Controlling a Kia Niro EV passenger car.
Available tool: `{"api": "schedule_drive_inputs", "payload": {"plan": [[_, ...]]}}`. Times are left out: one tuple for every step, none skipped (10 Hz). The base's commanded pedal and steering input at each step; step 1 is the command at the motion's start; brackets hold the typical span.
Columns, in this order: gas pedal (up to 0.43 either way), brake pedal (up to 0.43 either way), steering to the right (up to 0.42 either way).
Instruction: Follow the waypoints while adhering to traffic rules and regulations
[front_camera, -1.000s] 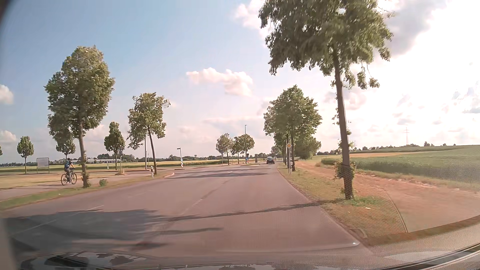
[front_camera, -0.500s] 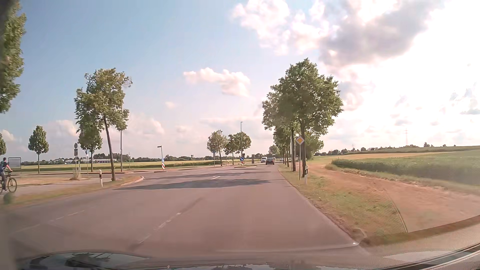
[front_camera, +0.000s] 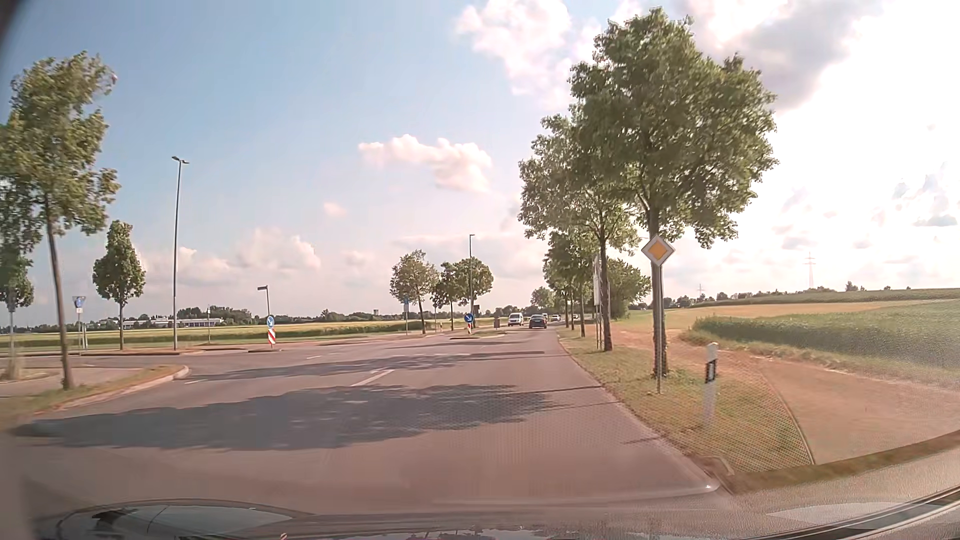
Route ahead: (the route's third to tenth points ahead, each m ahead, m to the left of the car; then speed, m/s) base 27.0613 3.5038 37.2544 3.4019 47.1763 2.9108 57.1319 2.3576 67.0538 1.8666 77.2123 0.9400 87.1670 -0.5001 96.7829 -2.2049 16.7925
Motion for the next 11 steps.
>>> {"api": "schedule_drive_inputs", "payload": {"plan": [[0.047, 0.012, 0.010], [0.047, 0.012, 0.010], [0.047, 0.012, 0.011], [0.047, 0.012, 0.012], [0.047, 0.012, 0.012], [0.047, 0.012, 0.012], [0.047, 0.012, 0.011], [0.047, 0.012, 0.011], [0.047, 0.012, 0.010], [0.047, 0.012, 0.008], [0.047, 0.012, 0.006]]}}
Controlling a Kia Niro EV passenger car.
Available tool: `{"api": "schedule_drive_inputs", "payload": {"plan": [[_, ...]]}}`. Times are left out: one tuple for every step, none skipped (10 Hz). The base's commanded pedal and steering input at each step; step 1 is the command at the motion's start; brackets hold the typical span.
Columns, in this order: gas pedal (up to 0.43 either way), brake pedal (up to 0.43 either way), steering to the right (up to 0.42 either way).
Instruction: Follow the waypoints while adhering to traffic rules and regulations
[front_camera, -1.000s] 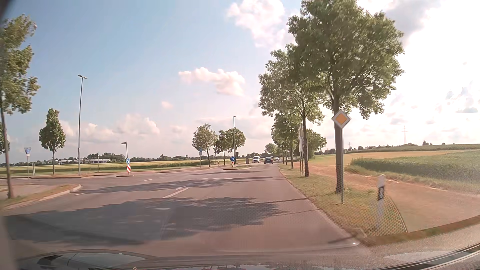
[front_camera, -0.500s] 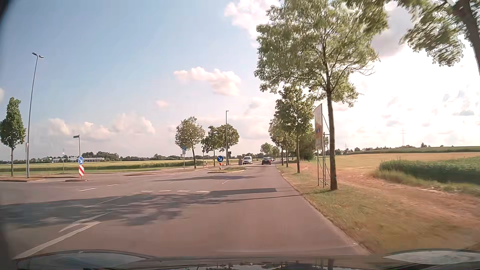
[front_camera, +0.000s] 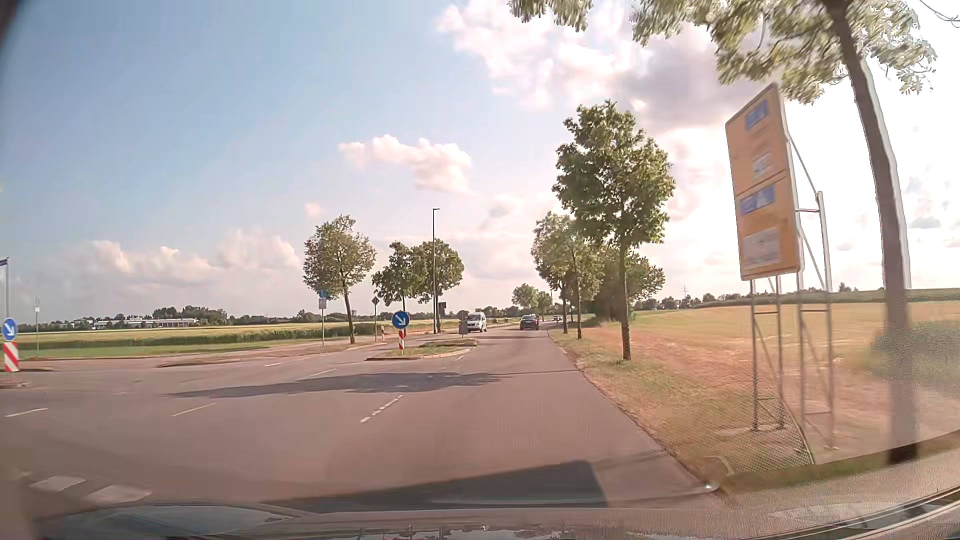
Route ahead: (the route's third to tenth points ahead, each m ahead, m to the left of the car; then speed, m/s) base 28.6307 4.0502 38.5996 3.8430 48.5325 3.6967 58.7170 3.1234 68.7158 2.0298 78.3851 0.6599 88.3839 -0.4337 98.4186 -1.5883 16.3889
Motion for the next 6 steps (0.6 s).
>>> {"api": "schedule_drive_inputs", "payload": {"plan": [[0.047, 0.012, 0.005], [0.047, 0.012, 0.005], [0.059, 0.012, 0.005], [0.067, 0.012, 0.004], [0.067, 0.012, 0.003], [0.079, 0.012, 0.003]]}}
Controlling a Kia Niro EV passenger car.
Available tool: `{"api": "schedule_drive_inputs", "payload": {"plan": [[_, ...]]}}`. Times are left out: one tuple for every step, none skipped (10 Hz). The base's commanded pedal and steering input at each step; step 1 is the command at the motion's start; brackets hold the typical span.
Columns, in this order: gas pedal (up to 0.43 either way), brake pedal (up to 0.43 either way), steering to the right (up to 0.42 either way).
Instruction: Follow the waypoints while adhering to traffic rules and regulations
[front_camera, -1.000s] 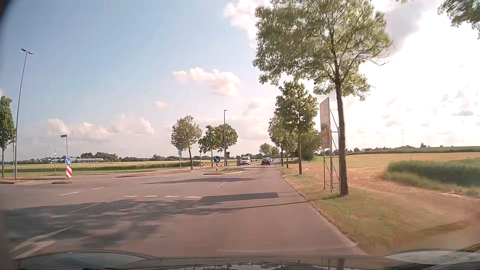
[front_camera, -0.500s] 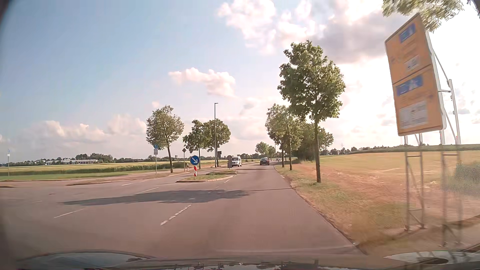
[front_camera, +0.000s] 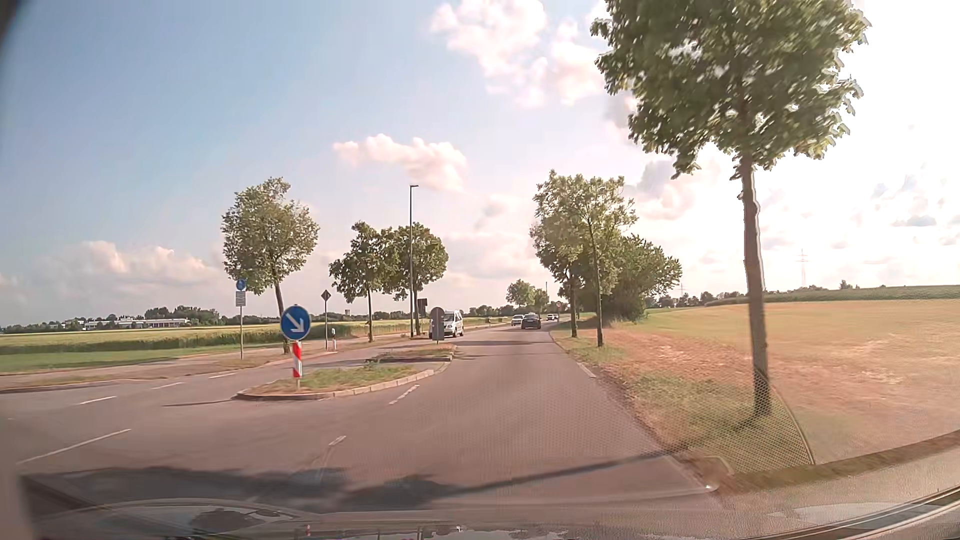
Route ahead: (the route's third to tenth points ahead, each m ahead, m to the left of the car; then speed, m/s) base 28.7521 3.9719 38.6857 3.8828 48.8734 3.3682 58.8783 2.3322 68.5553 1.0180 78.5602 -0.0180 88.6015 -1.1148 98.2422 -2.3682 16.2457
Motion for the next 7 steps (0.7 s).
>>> {"api": "schedule_drive_inputs", "payload": {"plan": [[0.079, 0.012, 0.004], [0.079, 0.012, 0.003], [0.079, 0.012, 0.003], [0.079, 0.012, -0.001], [0.079, 0.012, -0.002], [0.079, 0.012, -0.002], [0.079, 0.012, -0.002]]}}
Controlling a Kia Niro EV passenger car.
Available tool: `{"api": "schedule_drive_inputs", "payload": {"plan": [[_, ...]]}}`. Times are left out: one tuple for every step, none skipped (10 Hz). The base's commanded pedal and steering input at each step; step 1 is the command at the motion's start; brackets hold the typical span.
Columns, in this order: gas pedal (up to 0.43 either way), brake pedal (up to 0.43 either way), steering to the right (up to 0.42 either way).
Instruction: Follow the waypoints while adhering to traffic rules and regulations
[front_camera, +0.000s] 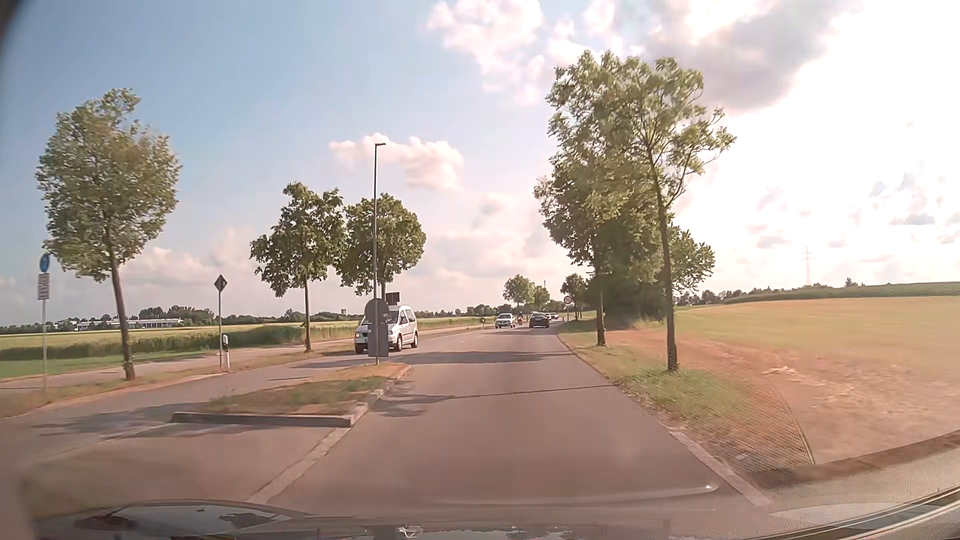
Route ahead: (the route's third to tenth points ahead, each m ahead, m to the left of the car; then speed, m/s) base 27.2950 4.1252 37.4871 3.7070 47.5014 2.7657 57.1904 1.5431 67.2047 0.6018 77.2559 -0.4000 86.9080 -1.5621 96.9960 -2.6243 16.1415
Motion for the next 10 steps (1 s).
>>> {"api": "schedule_drive_inputs", "payload": {"plan": [[0.087, 0.012, -0.001], [0.087, 0.012, 0.000], [0.110, 0.012, 0.002], [0.110, 0.012, 0.005], [0.118, 0.012, 0.007], [0.157, 0.012, 0.007], [0.169, 0.012, 0.007], [0.169, 0.012, 0.007], [0.169, 0.012, 0.007], [0.169, 0.012, 0.008]]}}
